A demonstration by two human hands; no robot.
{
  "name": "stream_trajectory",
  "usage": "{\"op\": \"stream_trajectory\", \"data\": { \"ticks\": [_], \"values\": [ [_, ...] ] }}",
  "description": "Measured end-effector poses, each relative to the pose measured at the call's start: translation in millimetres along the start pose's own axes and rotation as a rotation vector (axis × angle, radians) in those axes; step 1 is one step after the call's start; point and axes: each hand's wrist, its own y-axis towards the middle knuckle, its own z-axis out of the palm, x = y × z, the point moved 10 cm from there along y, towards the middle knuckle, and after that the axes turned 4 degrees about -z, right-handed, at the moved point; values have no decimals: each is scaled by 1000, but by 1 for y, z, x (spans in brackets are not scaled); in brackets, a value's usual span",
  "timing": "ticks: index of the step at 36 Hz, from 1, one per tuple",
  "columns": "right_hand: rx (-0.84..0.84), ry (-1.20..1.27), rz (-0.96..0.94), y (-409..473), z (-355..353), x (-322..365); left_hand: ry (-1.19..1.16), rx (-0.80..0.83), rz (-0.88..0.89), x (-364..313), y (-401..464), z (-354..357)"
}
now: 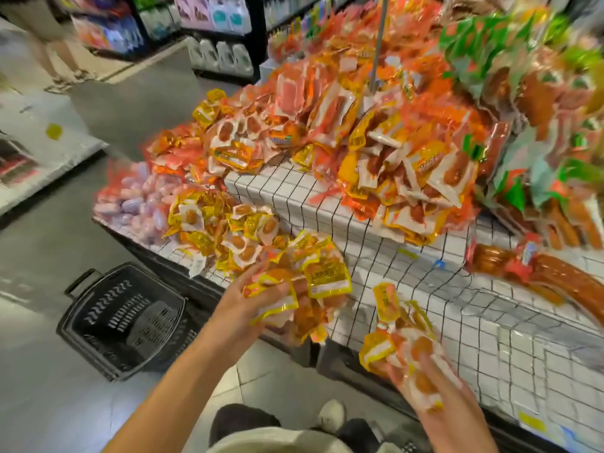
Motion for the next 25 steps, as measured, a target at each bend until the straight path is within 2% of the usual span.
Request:
{"op": "stream_trajectory", "data": {
  "ticks": [2, 7, 8, 10, 12, 13, 14, 15, 17, 18, 19, 21, 22, 25],
  "values": [
    [-18, -45, -22, 11, 1, 12, 0, 19, -35, -12, 25, 4],
    [-53, 40, -22, 32, 11, 24, 88, 108, -122, -19, 94, 2],
    [-52, 41, -33, 39, 11, 23, 141, 75, -124, -16, 110, -3],
    [-118, 42, -52, 45, 4, 17, 365, -90, -89, -11, 141, -26],
    [-164, 96, -71, 48, 7, 13, 695, -194, 27, -17, 165, -41],
    [-225, 107, -66, 47, 4, 9, 884, -192, 107, -21, 172, -42],
    [-217, 109, -84, 50, 5, 6, 1031, -170, 187, -23, 176, -40],
    [-253, 130, -71, 50, 2, 0, 1112, -144, 246, -22, 177, -39],
    [-320, 252, -46, 51, -9, -14, 1169, -118, 335, -22, 175, -39],
    [-315, 425, 8, 51, -5, -19, 1198, -110, 406, -23, 173, -37],
    [-307, 455, 52, 51, -2, -25, 1238, -88, 493, -23, 169, -33],
    [-288, 375, 53, 56, -5, -31, 1292, -11, 645, -18, 163, -22],
    [-224, 159, -10, 57, 2, -29, 1303, 31, 689, -13, 161, -16],
    [-242, 51, 0, 53, 15, -34, 1362, 189, 772, 3, 158, 8]
  ]
}}
